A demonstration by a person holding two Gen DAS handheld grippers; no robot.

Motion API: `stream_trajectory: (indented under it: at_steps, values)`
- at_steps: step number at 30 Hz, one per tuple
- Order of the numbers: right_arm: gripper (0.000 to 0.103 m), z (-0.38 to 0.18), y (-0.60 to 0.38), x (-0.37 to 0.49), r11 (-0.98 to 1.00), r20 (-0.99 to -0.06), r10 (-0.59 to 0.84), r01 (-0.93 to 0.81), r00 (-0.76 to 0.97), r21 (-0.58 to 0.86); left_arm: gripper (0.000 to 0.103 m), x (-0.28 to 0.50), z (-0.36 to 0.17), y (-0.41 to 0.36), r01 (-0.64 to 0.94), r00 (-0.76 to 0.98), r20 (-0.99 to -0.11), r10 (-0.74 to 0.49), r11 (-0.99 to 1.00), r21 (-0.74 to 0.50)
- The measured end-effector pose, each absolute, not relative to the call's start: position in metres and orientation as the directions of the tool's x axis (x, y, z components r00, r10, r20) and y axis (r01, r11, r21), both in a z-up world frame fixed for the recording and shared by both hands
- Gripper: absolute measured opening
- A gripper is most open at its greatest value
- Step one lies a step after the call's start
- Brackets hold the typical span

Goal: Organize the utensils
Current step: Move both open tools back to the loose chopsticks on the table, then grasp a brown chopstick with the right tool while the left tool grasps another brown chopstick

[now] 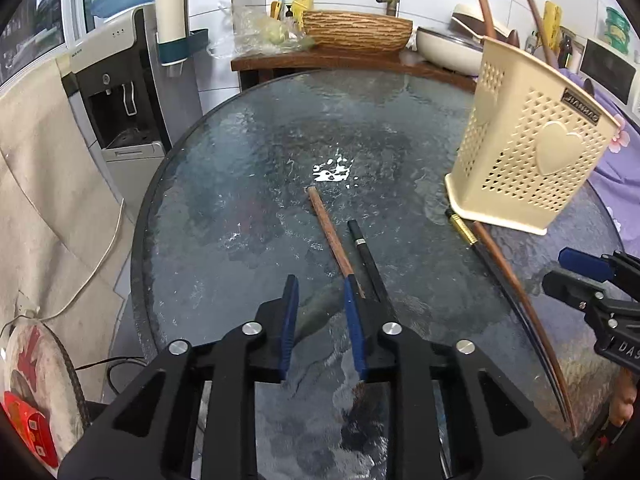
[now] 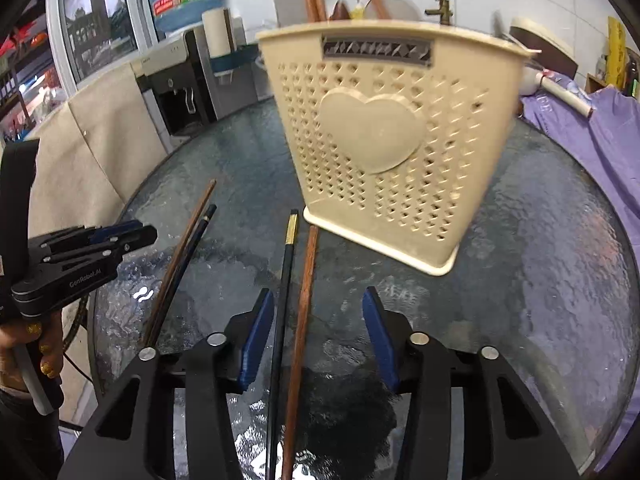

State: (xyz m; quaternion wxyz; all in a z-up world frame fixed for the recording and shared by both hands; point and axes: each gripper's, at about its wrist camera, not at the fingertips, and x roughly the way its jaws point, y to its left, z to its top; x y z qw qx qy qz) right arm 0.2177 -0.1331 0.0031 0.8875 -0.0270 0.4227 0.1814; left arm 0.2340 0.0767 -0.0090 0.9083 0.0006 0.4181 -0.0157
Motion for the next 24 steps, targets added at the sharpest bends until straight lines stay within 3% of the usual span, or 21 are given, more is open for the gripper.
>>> stream_trajectory:
  at_steps: [12,24]
  values:
    - [0.022,-0.013,-0.122,0.247,0.932,-0.812,0.292,-0.34,0.505,0.123,0.019,0.264,-0.016,0.085,0.011,0.621,-0.782,-0.045,0.999,-0.049]
    - [0.018,-0.016,-0.115,0.256,0.93,-0.821,0.29,-0.346,0.492,0.121,0.019,0.284,-0.016,0.08,0.012,0.617,-0.783,-0.073,0.997,-0.082]
